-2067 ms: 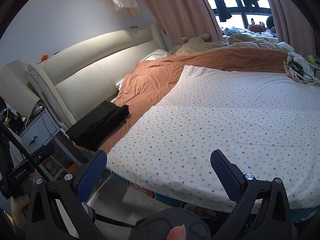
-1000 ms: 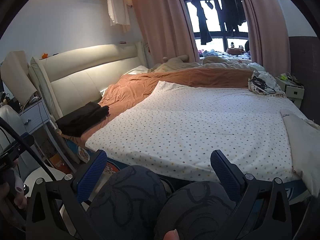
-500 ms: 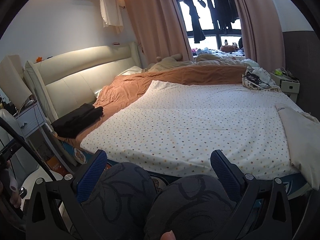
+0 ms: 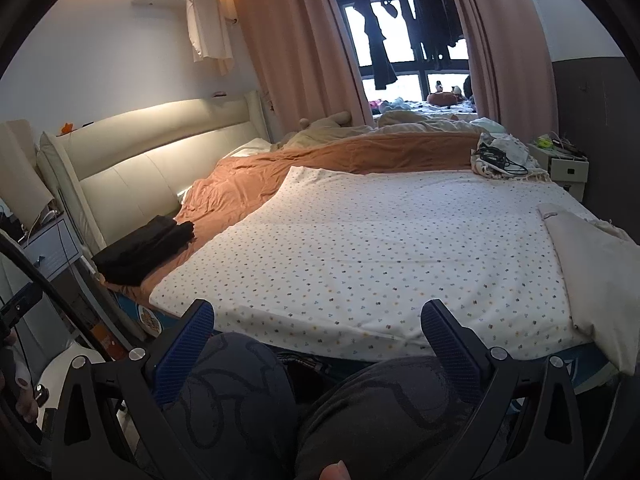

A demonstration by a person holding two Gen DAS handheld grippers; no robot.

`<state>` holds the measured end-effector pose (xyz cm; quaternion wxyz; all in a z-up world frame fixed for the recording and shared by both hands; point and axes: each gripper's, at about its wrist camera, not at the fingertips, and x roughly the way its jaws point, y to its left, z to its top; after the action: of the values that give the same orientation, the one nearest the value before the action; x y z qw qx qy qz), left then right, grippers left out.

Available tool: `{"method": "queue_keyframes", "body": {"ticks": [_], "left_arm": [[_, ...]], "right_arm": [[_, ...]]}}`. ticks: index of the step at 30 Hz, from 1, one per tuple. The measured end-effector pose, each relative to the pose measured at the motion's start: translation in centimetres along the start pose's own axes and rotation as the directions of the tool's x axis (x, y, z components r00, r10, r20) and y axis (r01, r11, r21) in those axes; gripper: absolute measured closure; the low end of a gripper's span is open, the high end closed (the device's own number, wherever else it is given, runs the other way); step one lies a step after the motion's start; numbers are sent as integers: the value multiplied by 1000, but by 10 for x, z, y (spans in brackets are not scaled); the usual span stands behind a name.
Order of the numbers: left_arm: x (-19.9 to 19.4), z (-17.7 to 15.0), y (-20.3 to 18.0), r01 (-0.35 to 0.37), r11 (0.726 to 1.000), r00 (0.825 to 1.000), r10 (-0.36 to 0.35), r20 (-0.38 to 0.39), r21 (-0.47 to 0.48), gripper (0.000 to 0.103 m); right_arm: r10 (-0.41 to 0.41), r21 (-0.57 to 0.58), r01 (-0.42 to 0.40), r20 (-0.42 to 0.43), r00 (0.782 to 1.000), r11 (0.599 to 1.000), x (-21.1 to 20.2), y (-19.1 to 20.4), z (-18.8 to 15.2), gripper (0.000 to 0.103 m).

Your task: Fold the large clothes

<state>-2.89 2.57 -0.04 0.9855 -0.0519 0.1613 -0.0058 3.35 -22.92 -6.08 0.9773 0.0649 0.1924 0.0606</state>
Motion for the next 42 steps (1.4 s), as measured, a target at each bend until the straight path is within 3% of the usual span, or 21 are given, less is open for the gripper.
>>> {"method": "queue_keyframes", "body": {"ticks": [30,42], "left_arm": [[-5,8,-9,5,1000,1000,-5,5,23,0],[-2,9,-10,1,1000,1000,-1,-5,29,0]], "right_arm": [[-9,43,10,-11,1000,999,3,-22,0,0],[23,66,-22,-16,1000,998,6,-26,0,0]]}}
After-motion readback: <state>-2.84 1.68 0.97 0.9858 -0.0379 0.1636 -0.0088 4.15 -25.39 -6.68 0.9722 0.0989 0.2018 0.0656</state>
